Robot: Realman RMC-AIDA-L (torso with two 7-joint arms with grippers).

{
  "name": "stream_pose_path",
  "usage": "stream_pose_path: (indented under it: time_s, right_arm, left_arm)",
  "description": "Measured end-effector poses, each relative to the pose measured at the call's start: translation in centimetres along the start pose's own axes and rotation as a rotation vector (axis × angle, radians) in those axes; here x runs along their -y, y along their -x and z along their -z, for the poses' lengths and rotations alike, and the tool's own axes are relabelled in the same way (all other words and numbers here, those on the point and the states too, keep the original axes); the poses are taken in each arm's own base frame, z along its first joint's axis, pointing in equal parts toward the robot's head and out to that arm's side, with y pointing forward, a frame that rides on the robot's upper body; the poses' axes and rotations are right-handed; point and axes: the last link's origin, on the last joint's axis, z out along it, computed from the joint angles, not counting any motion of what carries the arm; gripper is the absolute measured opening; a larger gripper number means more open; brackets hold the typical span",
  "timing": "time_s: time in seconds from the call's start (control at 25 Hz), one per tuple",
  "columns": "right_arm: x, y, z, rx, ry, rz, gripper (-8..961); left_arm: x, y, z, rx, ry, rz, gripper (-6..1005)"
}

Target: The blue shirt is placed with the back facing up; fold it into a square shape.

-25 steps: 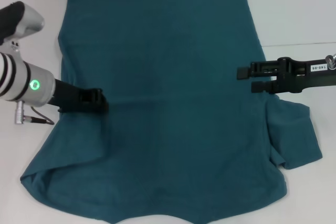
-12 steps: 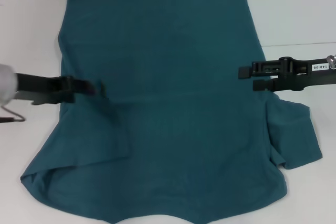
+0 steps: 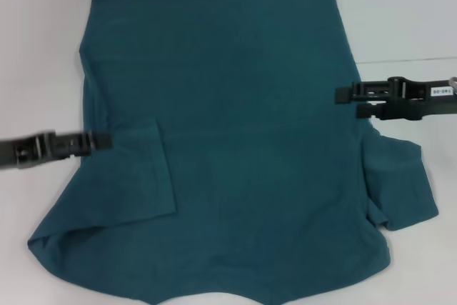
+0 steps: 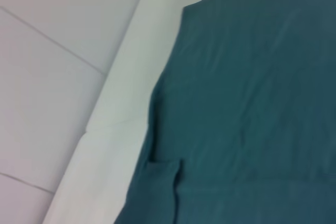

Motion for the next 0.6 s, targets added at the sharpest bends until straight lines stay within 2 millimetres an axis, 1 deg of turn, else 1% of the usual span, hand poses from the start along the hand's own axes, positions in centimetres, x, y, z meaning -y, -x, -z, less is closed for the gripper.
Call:
stream_pose_path:
  time_s: [0.12,0.16,0.32,0.44,0.6]
  right_arm:
    - [0.4,-0.1,0.7,0.006,-0.012,0.000,883]
    - [0.5,-0.1,0.9,0.004,-0.015,0.000,883]
    - [1.0,-0.5,1.9,-0.022,-0.021,-0.003,883]
    - [1.2,-1.1,2.9,-0.072,-0.035,0.001,883]
    - [2.4,-2.2,5.2,-0.128,-0.112,-0.042,883]
  left_arm:
    - [-0.4,2.3,0.3,0.004,0.073,-0.141,726]
    - [-0.4,3.2,0.3,0.012,0.089,-0.215,725]
    - [0.1,6.1,-0.1,0.020,0.118,-0.356,722]
    - [0.1,6.5,-0.1,0.021,0.125,-0.363,721]
    - [0.0,6.0,0.0,0.032,0.129,-0.327,721]
